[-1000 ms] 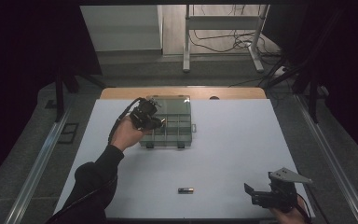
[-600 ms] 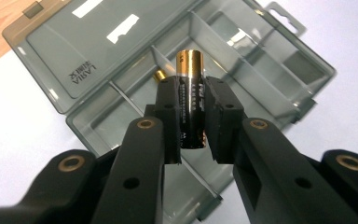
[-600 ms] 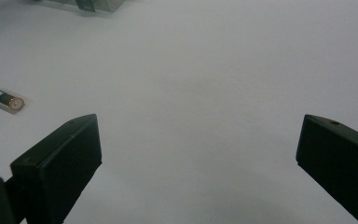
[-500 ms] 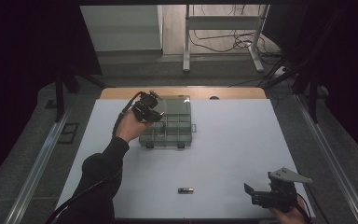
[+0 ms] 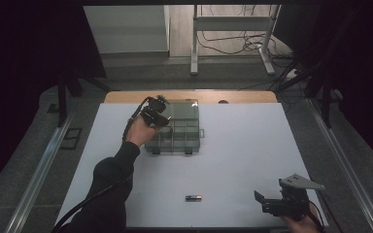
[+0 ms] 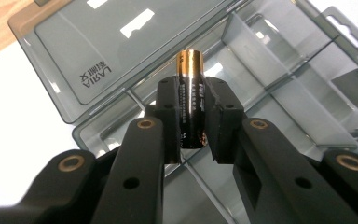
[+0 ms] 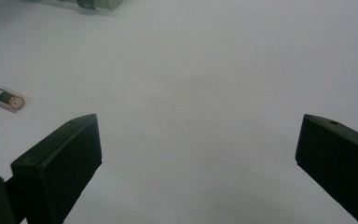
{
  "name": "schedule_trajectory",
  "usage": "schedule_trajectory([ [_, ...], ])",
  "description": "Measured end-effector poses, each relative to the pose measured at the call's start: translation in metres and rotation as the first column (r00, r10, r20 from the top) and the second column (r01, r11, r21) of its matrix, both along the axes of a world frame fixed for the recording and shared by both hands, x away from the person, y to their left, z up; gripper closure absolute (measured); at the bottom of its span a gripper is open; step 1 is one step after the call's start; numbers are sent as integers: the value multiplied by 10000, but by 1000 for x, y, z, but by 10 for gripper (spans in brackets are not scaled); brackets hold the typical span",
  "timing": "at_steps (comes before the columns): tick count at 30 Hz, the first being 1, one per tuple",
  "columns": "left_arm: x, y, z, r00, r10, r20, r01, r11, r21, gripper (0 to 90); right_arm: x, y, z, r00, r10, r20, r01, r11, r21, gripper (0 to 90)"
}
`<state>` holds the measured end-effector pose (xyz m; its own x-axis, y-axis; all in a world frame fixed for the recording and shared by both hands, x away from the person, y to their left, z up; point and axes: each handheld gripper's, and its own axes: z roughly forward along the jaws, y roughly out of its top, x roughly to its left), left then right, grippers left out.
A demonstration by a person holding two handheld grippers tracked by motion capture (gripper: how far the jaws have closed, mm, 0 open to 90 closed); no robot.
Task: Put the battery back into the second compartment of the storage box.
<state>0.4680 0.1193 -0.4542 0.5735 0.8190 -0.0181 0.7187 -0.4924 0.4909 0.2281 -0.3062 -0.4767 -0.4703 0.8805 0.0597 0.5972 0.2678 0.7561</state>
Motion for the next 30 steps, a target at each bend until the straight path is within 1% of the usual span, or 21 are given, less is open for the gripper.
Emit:
schedule_trajectory([
  [1, 1, 0, -2, 10000, 38, -16, -38, 10000, 26, 772, 0, 0, 0, 10000, 0, 0, 0, 10000, 0, 5],
  [3, 2, 0, -7, 9999, -84, -77, 83, 9999, -86, 761, 0, 0, 0, 10000, 8, 8, -8, 10000, 1, 6],
  [4, 2, 0, -8, 10000, -52, -33, 52, 10000, -81, 734, 0, 0, 0, 10000, 15, 6, -15, 10000, 1, 6],
  [5, 3, 0, -8, 10000, 4, 43, -4, 10000, -72, 656, 0, 0, 0, 10000, 13, 1, -13, 10000, 2, 6],
  [6, 3, 1, -7, 10000, 10, 79, -9, 9999, -140, 606, 0, 0, 0, 10000, 12, -3, -12, 10000, 2, 6],
  [7, 3, 2, -4, 9999, 82, 143, -79, 9997, -224, 531, 0, 0, 0, 10000, 10, -8, -10, 10000, 3, 6],
  [8, 3, 2, -4, 9999, 82, 143, -79, 9997, -224, 499, 0, 0, 0, 10000, 10, -8, -10, 10000, 3, 6],
  [11, 2, 4, 2, 9993, 140, 333, -131, 9995, -274, 371, 0, 0, 0, 10000, 12, -5, -12, 10000, -6, 6],
  [12, 0, 7, 6, 9991, 139, 400, -120, 9988, -477, 336, 0, 0, 0, 10000, 14, -6, -14, 10000, -10, 6],
  [13, 0, 7, 6, 9991, 139, 400, -120, 9988, -477, 302, 0, 0, 0, 10000, 13, -8, -13, 10000, -17, 6],
  [14, -1, 8, 8, 9991, 138, 398, -111, 9977, -663, 302, 0, 0, 0, 10000, 13, -8, -13, 10000, -17, 6],
  [15, -3, 10, 10, 9993, 105, 362, -70, 9953, -963, 223, 0, 0, 0, 10000, 12, -2, -12, 10000, -21, 6],
  [16, -4, 11, 11, 9996, 5, 298, 28, 9940, -1093, 185, 0, 0, 0, 10000, 11, -6, -11, 10000, -21, 6],
  [17, -4, 11, 11, 9996, 5, 298, 28, 9940, -1093, 152, 0, 0, 0, 10000, 11, -6, -11, 10000, -21, 6],
  [18, -7, 12, 12, 9995, -193, 257, 223, 9920, -1243, 104, 0, 0, 0, 10000, -1, -8, 1, 10000, -29, 6],
  [19, -7, 12, 12, 9995, -193, 257, 223, 9920, -1243, 70, 0, 0, 0, 10000, 5, -5, -5, 10000, -26, 6],
  [21, -10, 13, 14, 9985, -456, 295, 489, 9911, -1237, 27, 0, 0, 0, 10000, 4, -2, -4, 10000, -30, 6],
  [22, -14, 12, 16, 9972, -630, 402, 676, 9895, -1275, 11, 0, 0, 0, 10000, 2, -7, -2, 10000, -27, 6],
  [23, -14, 12, 16, 9972, -630, 402, 676, 9895, -1275, 3, 0, 0, 0, 10000, 2, -7, -2, 10000, -27, 6],
  [27, -23, 9, 20, 9923, -1176, 387, 1219, 9827, -1394, 0, 0, 0, 0, 10000, -4, -7, 4, 10000, -26, 6],
  [30, -30, 4, 22, 9869, -1547, 454, 1592, 9794, -1244, 0, 0, 0, 0, 10000, -4, -7, 4, 10000, -32, 6],
])
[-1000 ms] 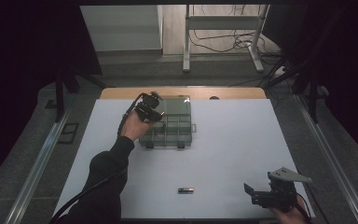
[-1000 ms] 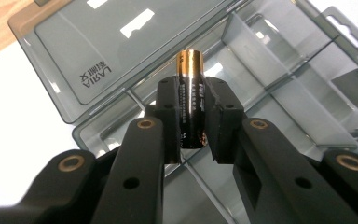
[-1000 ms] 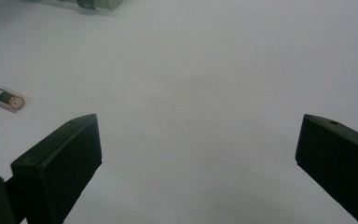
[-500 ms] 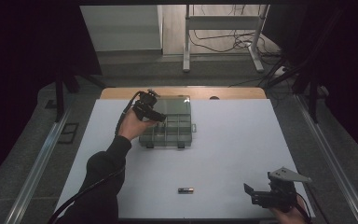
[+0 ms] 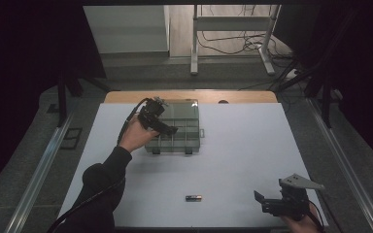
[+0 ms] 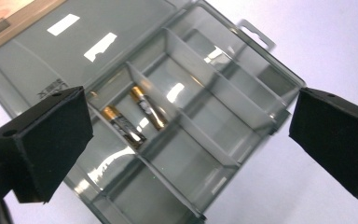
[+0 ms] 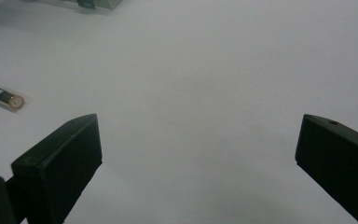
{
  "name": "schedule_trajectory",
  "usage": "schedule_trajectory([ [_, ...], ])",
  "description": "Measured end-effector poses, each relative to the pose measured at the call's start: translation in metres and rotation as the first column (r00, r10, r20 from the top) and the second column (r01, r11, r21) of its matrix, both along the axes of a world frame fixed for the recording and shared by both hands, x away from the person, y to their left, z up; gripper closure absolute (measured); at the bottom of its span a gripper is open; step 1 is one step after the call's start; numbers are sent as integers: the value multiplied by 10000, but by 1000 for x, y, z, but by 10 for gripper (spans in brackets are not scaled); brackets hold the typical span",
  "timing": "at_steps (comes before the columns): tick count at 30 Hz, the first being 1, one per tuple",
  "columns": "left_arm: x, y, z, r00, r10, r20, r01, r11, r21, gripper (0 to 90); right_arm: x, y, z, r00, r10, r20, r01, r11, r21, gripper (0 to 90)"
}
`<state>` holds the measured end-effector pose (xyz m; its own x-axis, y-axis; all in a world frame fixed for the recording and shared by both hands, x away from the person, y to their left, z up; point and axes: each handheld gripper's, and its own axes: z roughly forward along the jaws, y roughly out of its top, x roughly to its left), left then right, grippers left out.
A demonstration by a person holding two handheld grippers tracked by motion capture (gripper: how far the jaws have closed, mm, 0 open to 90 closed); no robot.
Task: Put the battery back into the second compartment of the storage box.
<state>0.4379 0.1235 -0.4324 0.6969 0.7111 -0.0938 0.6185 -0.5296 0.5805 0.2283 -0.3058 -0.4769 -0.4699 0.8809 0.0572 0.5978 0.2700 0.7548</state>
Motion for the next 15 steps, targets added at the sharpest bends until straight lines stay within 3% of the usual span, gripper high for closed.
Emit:
schedule_trajectory([
  [4, -10, -5, 3, 9992, -355, 186, 356, 9993, -76, 0, 0, 0, 0, 10000, -4, 2, 4, 10000, 3, 6],
  [9, -22, -12, 5, 9955, -802, 507, 791, 9966, 224, 0, 0, 0, 0, 10000, -14, -1, 14, 10000, -7, 7],
  [15, -35, -18, 7, 9915, -1140, 634, 1133, 9934, 151, 0, 0, 0, 0, 10000, -23, -5, 23, 10000, -12, 7],
])
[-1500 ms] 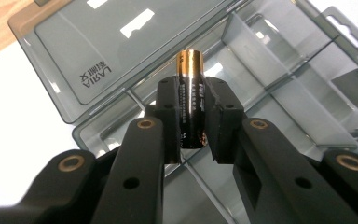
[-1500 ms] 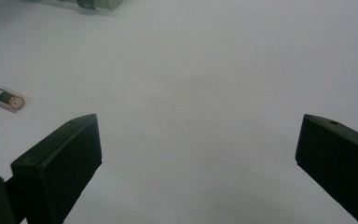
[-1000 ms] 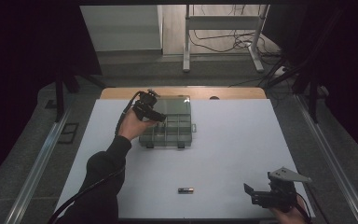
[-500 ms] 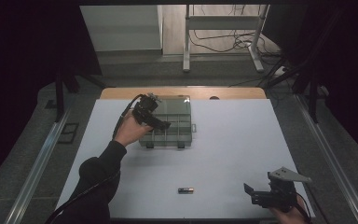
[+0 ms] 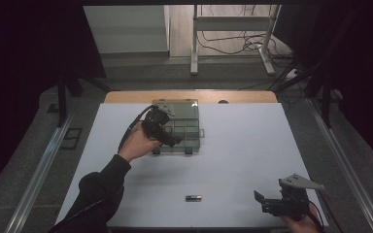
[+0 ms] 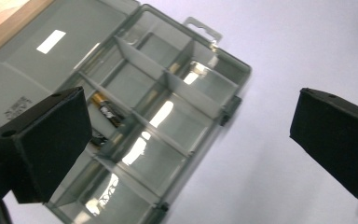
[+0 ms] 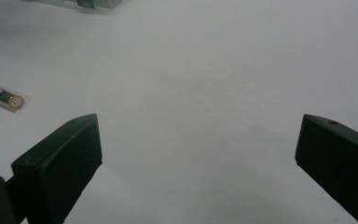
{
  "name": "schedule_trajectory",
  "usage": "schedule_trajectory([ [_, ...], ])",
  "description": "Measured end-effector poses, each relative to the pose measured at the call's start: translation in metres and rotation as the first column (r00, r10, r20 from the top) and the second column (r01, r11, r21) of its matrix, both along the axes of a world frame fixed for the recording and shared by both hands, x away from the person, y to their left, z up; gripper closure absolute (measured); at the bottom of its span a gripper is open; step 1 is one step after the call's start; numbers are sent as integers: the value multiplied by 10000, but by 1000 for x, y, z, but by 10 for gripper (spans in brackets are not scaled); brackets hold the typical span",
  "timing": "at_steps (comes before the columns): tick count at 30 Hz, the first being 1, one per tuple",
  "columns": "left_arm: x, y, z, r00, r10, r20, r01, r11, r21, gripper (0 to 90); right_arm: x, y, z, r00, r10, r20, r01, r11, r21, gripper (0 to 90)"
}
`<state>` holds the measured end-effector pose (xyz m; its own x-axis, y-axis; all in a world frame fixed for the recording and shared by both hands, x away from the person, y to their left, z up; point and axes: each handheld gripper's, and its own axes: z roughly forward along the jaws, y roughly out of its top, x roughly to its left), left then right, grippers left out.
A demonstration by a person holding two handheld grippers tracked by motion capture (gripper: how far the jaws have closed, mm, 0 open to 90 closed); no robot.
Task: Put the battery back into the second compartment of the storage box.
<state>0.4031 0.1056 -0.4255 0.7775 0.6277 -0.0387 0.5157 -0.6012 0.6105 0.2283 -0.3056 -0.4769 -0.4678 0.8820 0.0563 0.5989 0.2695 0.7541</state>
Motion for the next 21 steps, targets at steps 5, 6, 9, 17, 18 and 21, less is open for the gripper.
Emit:
schedule_trajectory([
  [5, -10, -5, 1, 9997, -261, 34, 261, 9996, -73, 0, 0, 0, 0, 10000, 0, 1, 0, 10000, -1, 7],
  [6, -12, -6, 1, 9995, -305, 51, 306, 9995, -83, 0, 0, 0, 0, 10000, 9, 0, -9, 10000, 3, 7],
  [9, -18, -9, 1, 9991, -420, 104, 421, 9991, -101, 0, 0, 0, 0, 10000, 3, 2, -3, 10000, -3, 7],
  [17, -34, -20, -1, 9965, -839, 57, 838, 9965, 74, 0, 0, 0, 0, 10000, 22, 5, -22, 10000, 2, 7],
  [18, -35, -21, -1, 9961, -879, 65, 879, 9961, 89, 0, 0, 0, 0, 10000, 24, 6, -24, 10000, -1, 7],
  [21, -40, -24, -1, 9950, -995, 115, 994, 9950, 86, 0, 0, 0, 0, 10000, 16, 9, -16, 10000, -3, 7],
])
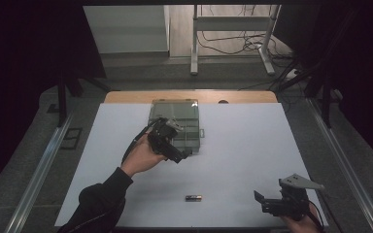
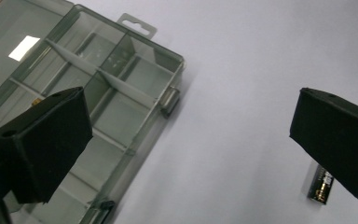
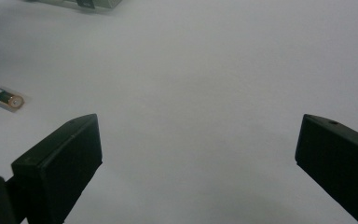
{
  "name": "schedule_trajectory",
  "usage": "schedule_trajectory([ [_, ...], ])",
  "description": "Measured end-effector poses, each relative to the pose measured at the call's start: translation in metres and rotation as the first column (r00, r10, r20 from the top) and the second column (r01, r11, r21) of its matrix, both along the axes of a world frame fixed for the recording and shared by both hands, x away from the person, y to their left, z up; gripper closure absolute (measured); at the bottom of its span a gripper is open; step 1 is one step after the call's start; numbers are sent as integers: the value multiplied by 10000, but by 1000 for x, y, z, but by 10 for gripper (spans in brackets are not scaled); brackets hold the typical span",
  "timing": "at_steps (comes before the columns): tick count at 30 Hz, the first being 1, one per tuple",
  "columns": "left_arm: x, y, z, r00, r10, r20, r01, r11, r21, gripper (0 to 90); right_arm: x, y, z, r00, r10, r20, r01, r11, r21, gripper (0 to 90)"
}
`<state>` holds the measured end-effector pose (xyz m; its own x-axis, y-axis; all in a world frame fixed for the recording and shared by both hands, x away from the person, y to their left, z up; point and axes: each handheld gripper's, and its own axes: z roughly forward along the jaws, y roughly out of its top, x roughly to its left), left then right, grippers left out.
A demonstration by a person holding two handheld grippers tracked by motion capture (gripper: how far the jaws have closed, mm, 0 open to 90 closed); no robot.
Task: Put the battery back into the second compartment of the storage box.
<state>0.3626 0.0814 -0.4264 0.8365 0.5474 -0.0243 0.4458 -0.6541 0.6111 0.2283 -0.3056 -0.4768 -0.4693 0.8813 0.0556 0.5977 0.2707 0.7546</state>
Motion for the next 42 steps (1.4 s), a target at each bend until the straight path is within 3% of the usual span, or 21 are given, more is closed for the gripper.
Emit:
schedule_trajectory([
  [12, -21, -6, -10, 9987, -374, -340, 374, 9993, 3, 0, 0, 0, 0, 10000, 18, 1, -18, 10000, -18, 7],
  [21, -36, -12, -17, 9973, -641, -349, 646, 9978, 132, 0, 0, 1, 0, 10000, 23, -11, -23, 10000, -31, 7],
  [29, -49, -18, -29, 9937, -784, -796, 786, 9969, -7, 4, 0, 1, 0, 10000, 25, -17, -25, 10000, -50, 7],
  [33, -57, -24, -36, 9891, -1118, -959, 1143, 9932, 207, 69, 0, 1, 0, 10000, 21, -27, -21, 10000, -41, 7],
  [36, -62, -29, -40, 9867, -1254, -1038, 1289, 9913, 279, 176, 0, 1, 0, 10000, 27, -18, -27, 10000, -52, 7],
  [42, -72, -38, -54, 9701, -1863, -1557, 1961, 9793, 498, 389, 0, 1, 0, 10000, 56, -2, -56, 9999, -83, 8],
])
